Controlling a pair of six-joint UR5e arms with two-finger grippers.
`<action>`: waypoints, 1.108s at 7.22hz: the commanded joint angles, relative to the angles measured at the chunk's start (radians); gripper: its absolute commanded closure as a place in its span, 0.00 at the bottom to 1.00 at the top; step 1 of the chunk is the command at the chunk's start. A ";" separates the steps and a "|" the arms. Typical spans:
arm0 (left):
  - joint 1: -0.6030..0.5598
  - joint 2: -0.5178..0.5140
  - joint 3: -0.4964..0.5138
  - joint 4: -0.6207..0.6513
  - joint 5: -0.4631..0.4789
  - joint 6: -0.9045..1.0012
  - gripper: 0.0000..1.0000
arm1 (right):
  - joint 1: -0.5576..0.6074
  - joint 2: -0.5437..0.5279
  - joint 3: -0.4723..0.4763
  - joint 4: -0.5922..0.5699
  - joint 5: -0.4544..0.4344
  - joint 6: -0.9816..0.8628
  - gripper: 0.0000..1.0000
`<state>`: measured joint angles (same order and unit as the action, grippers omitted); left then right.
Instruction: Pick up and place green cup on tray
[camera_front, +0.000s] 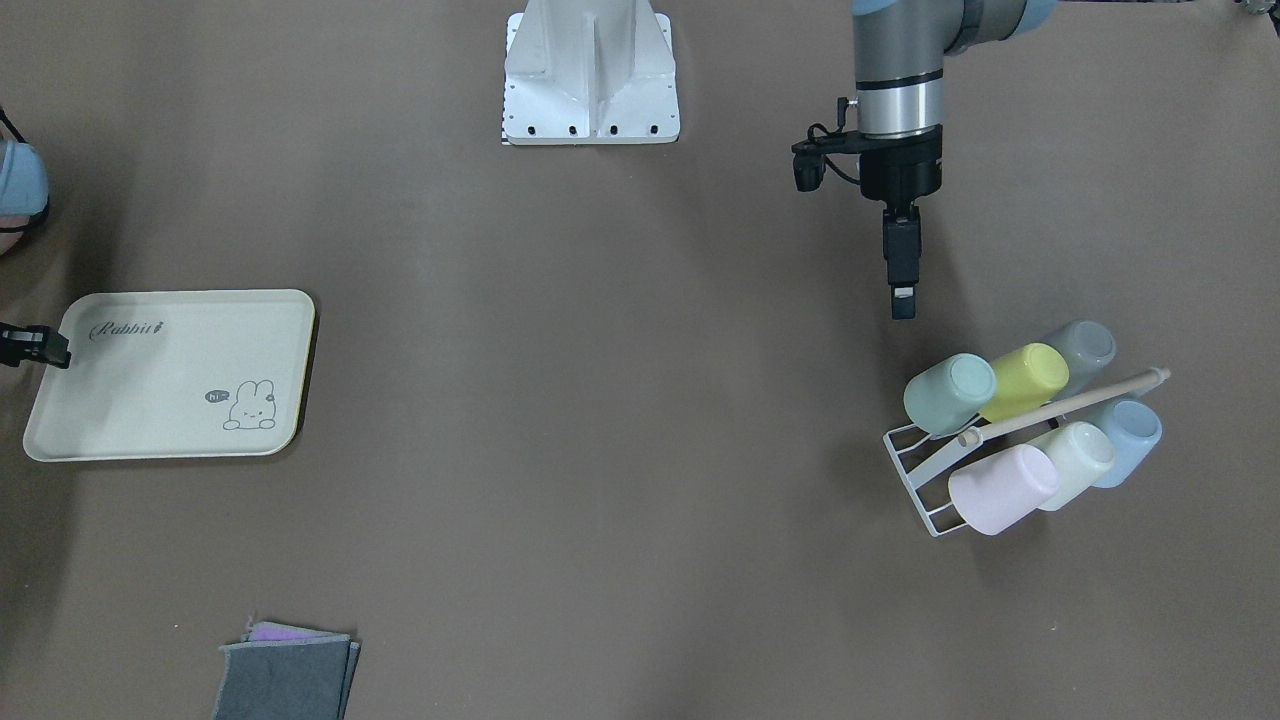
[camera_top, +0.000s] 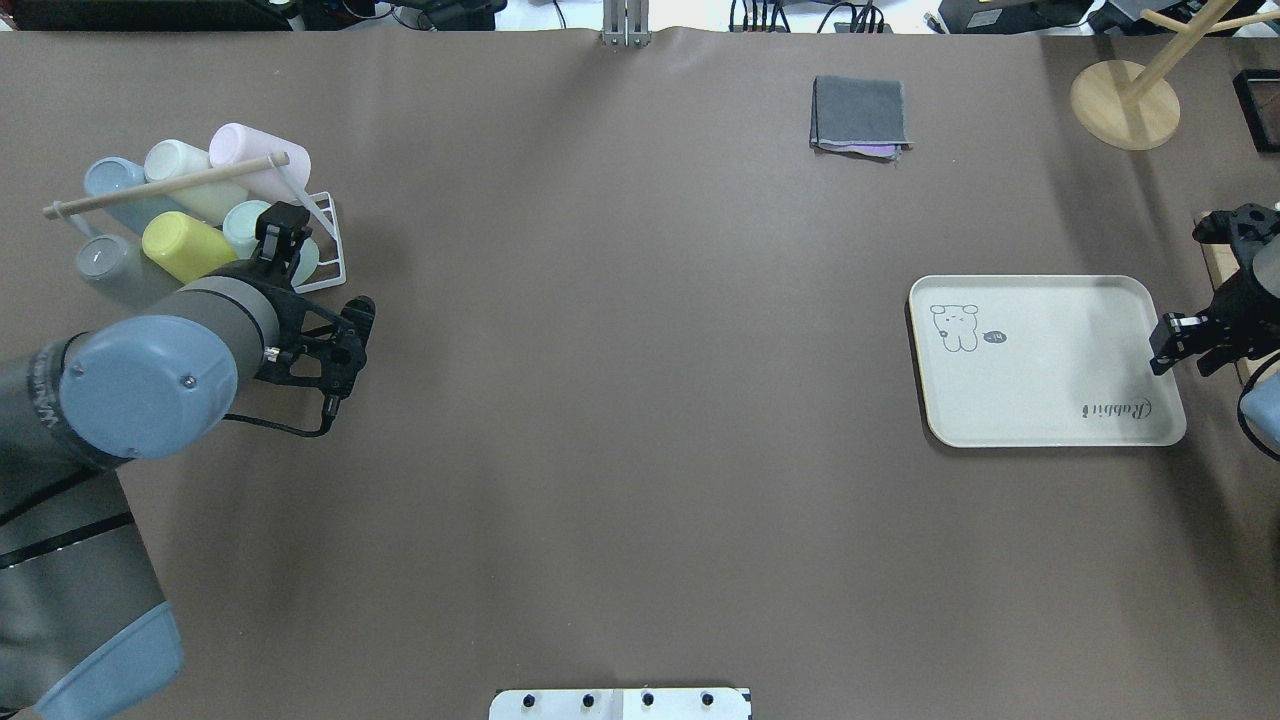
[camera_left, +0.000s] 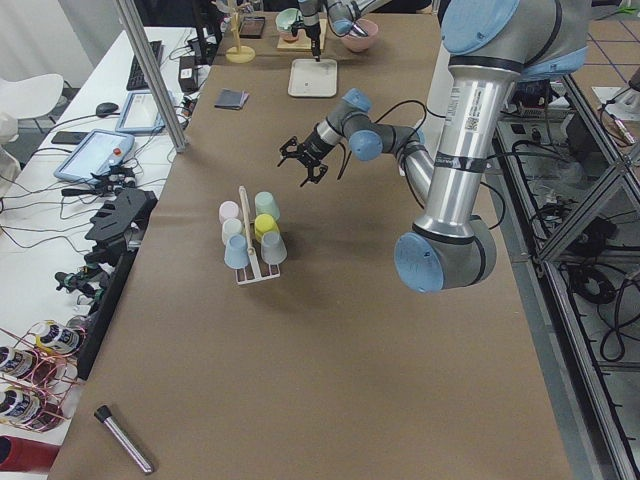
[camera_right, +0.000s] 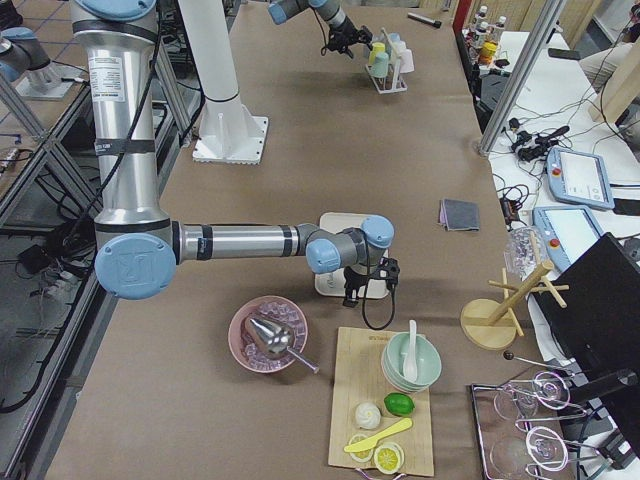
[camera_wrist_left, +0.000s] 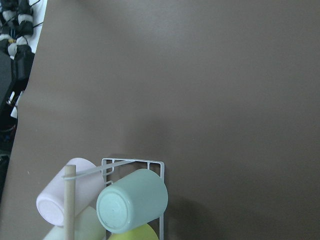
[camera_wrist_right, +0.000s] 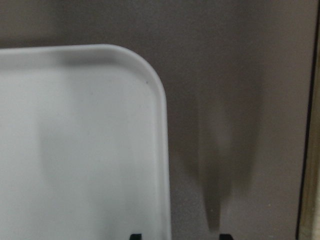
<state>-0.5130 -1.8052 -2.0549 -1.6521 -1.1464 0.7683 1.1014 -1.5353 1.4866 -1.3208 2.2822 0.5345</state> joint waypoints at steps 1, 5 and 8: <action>0.044 -0.005 0.074 -0.034 0.194 0.225 0.02 | 0.000 0.006 -0.014 0.000 0.000 -0.001 0.45; 0.111 0.003 0.133 0.156 0.408 0.270 0.02 | 0.000 0.014 -0.026 0.000 0.000 -0.001 0.59; 0.125 -0.061 0.235 0.204 0.470 0.278 0.02 | -0.002 0.021 -0.031 0.000 -0.001 -0.001 0.78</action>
<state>-0.3909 -1.8295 -1.8671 -1.4715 -0.6897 1.0399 1.1004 -1.5177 1.4573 -1.3208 2.2823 0.5325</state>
